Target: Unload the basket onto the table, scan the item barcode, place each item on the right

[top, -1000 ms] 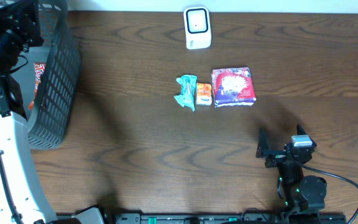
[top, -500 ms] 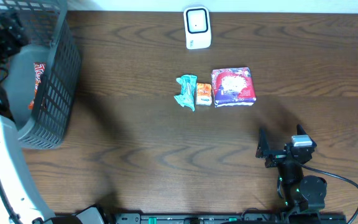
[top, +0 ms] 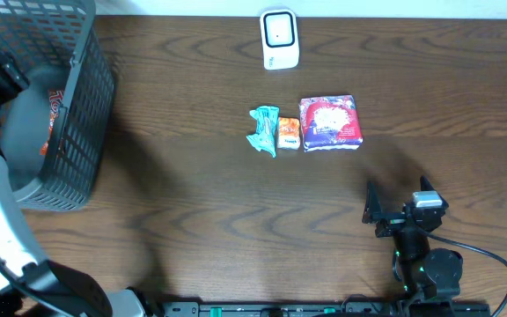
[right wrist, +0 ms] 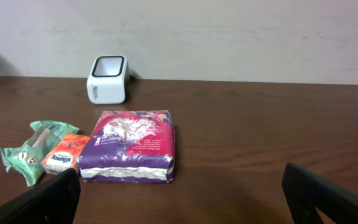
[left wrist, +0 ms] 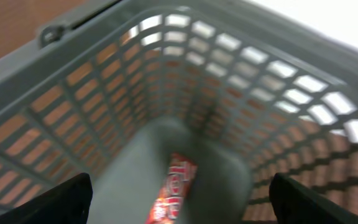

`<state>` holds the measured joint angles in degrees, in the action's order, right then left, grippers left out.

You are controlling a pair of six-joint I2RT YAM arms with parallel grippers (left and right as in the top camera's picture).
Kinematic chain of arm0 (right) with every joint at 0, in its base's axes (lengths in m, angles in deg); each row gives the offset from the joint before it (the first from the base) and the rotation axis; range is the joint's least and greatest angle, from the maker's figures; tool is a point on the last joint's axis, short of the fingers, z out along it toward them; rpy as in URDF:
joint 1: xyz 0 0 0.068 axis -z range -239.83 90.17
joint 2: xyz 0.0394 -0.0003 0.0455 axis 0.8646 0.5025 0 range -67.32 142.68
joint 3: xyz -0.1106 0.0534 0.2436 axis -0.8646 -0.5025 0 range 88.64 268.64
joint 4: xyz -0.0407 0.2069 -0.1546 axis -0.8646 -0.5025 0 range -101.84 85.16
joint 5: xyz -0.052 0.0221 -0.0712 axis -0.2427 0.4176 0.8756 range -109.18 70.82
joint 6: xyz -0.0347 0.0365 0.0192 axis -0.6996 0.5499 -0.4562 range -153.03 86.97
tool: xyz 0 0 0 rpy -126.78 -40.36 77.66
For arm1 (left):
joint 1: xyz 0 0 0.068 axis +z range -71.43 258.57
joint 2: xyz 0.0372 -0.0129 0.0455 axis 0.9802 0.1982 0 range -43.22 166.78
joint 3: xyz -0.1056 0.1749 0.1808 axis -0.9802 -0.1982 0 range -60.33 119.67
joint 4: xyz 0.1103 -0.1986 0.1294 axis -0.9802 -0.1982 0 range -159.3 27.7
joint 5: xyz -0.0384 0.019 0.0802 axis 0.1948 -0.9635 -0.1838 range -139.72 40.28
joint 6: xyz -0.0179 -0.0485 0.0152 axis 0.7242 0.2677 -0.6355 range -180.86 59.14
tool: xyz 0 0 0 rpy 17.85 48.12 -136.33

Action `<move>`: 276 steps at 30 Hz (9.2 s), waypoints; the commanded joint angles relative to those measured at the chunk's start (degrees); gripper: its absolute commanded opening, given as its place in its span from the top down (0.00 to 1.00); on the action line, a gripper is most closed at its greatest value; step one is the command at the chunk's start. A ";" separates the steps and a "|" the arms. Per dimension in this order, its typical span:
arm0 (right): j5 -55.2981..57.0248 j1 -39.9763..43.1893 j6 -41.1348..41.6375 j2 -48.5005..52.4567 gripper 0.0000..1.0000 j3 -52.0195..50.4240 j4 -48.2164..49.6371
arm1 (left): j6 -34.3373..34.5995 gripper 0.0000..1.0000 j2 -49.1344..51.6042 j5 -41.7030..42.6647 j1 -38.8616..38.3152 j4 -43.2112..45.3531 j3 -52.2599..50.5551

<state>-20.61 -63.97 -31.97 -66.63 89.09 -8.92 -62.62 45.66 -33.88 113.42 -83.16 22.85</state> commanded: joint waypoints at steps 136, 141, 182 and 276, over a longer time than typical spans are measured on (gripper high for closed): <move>0.46 0.07 0.59 -0.31 0.01 -0.13 -0.22 | 26.10 0.93 30.99 -6.05 -52.94 -12.46 1.05; 0.46 0.07 0.61 -0.31 0.01 -0.13 -0.22 | 27.04 0.86 31.08 -6.03 -52.94 -10.08 1.05; 0.44 0.07 0.61 -0.31 0.01 -0.13 -0.22 | 27.56 0.02 7.30 -9.27 -43.65 -32.63 1.05; 0.46 0.09 0.61 -0.31 0.01 -0.13 -0.22 | 27.58 0.03 7.30 -9.27 -43.65 -32.65 1.05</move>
<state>-20.61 -63.97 -31.97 -66.63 89.09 -8.92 -35.14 52.94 -42.43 69.73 -115.49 23.40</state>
